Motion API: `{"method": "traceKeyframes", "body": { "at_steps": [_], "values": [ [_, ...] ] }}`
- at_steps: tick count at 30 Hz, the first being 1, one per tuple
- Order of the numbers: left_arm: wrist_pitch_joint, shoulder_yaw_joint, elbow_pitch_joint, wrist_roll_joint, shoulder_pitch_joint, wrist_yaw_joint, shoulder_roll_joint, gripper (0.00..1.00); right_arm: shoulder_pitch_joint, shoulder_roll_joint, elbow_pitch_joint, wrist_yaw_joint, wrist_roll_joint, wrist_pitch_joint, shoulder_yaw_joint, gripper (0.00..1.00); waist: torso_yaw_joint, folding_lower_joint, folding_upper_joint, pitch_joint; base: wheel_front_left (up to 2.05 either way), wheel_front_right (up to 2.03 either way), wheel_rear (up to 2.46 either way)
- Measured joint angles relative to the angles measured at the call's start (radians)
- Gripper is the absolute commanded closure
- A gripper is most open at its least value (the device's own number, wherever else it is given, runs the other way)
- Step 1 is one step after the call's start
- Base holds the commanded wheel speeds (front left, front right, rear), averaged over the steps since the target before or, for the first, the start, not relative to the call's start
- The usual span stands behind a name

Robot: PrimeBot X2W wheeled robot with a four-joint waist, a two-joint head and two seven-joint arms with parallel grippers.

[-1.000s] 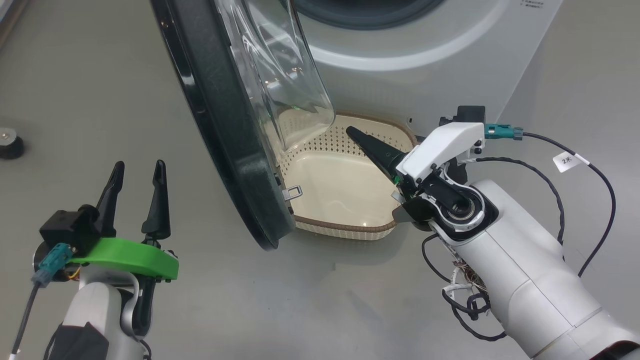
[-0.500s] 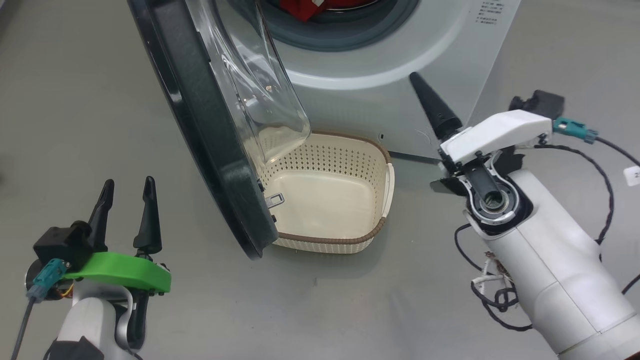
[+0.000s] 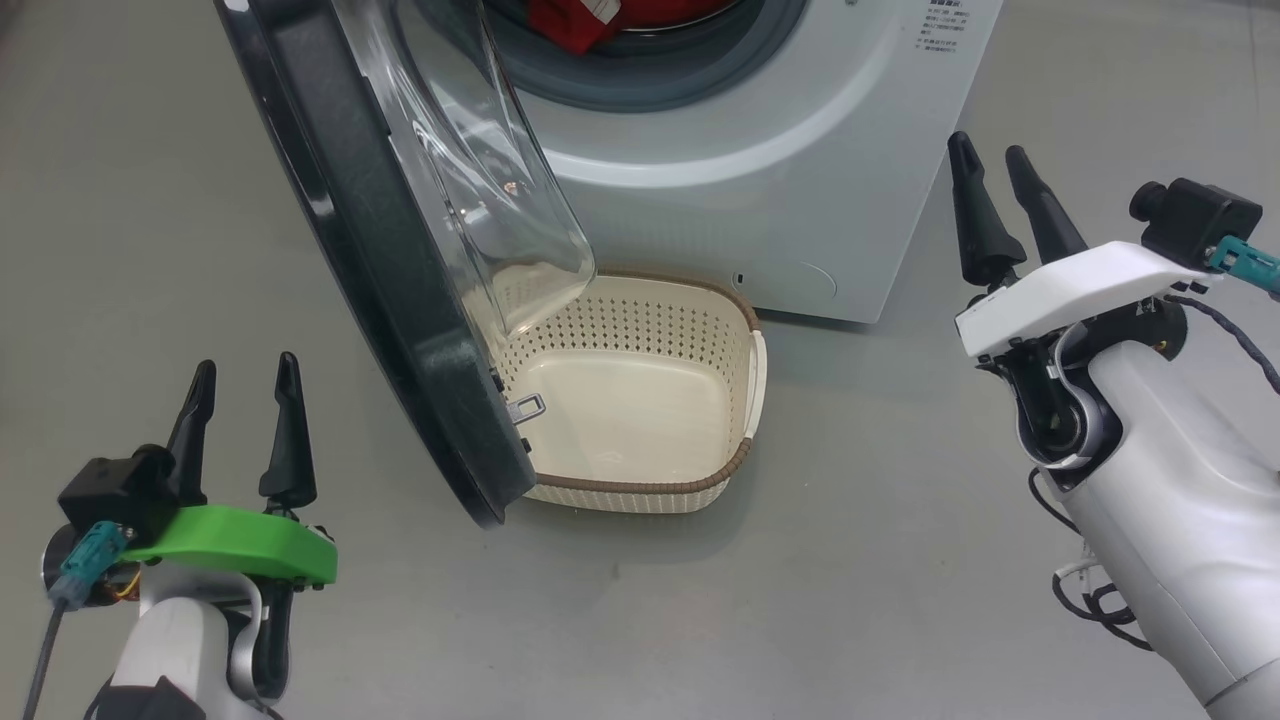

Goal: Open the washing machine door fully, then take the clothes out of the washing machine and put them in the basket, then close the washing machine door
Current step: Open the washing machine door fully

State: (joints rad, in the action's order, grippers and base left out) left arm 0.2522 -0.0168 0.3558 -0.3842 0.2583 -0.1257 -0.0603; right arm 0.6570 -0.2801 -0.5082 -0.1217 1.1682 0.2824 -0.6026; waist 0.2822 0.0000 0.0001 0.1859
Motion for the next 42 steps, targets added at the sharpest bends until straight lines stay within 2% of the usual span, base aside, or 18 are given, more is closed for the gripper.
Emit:
{"method": "traceKeyframes", "body": {
  "at_steps": [1, 4, 9, 14, 18, 25, 33, 38, 39, 40, 41, 42],
  "values": [
    [0.000, 0.000, -0.001, 0.001, -0.002, 0.000, 0.001, 0.00, 0.000, -0.009, -0.006, 0.002, -0.037, -0.006, 0.001, 0.00, -0.001, 0.0000, 0.0000, -0.001, 0.00, 0.00, 0.00],
    [0.000, 0.003, -0.003, 0.002, -0.003, 0.000, 0.002, 0.00, 0.000, -0.024, -0.016, 0.042, -0.138, -0.015, 0.013, 0.00, -0.004, 0.0000, 0.0000, -0.003, 0.00, 0.00, 0.00],
    [0.000, 0.012, -0.005, 0.007, -0.005, 0.000, 0.002, 0.00, 0.000, -0.028, 0.026, 0.119, -0.325, -0.022, 0.097, 0.00, -0.008, 0.0000, 0.0000, -0.002, 0.00, 0.00, 0.00],
    [0.000, 0.018, -0.005, 0.008, -0.008, 0.000, 0.005, 0.00, -0.018, -0.024, 0.066, 0.181, -0.475, -0.022, 0.090, 0.00, -0.008, 0.0001, 0.0000, 0.000, 0.00, 0.00, 0.00],
    [0.000, 0.024, -0.007, 0.016, -0.008, 0.000, 0.007, 0.00, -0.091, -0.006, 0.080, 0.222, -0.570, -0.022, 0.071, 0.00, -0.006, 0.0000, 0.0000, 0.000, 0.00, 0.00, 0.00],
    [0.000, 0.032, -0.008, 0.020, -0.008, 0.000, 0.011, 0.00, -0.172, 0.011, 0.066, 0.239, -0.642, -0.022, 0.068, 0.00, -0.002, 0.0000, 0.0000, -0.005, 0.00, 0.00, 0.00],
    [0.000, 0.038, -0.009, 0.036, -0.010, 0.000, 0.013, 0.00, -0.197, 0.030, 0.055, 0.240, -0.729, -0.022, 0.099, 0.00, -0.001, 0.0000, 0.0000, -0.015, 0.00, 0.00, 0.00],
    [0.000, 0.038, -0.009, 0.043, -0.015, 0.000, 0.015, 0.00, -0.223, 0.058, 0.054, 0.240, -0.742, -0.022, 0.125, 0.00, -0.003, 0.0000, 0.0000, -0.027, 0.00, 0.00, 0.00],
    [0.000, 0.038, -0.009, 0.043, -0.017, 0.000, 0.015, 0.04, -0.227, 0.061, 0.055, 0.240, -0.745, -0.022, 0.131, 0.00, -0.003, 0.0000, 0.0000, -0.028, 0.00, 0.00, 0.00],
    [0.000, 0.038, -0.009, 0.043, -0.017, 0.000, 0.015, 0.75, -0.227, 0.061, 0.055, 0.240, -0.745, -0.022, 0.131, 0.00, -0.003, 0.0000, 0.0000, -0.028, 0.00, 0.00, 0.00],
    [0.000, 0.038, -0.009, 0.043, -0.018, 0.000, 0.015, 1.00, -0.232, 0.063, 0.055, 0.240, -0.750, -0.022, 0.136, 0.00, -0.004, 0.0000, 0.0000, -0.029, 0.00, 0.00, 0.00],
    [0.000, 0.037, -0.009, 0.043, -0.020, 0.000, 0.015, 1.00, -0.235, 0.064, 0.055, 0.240, -0.754, -0.022, 0.141, 0.00, -0.005, 0.0000, 0.0000, -0.030, 0.00, 0.00, 0.00]
  ]
}}
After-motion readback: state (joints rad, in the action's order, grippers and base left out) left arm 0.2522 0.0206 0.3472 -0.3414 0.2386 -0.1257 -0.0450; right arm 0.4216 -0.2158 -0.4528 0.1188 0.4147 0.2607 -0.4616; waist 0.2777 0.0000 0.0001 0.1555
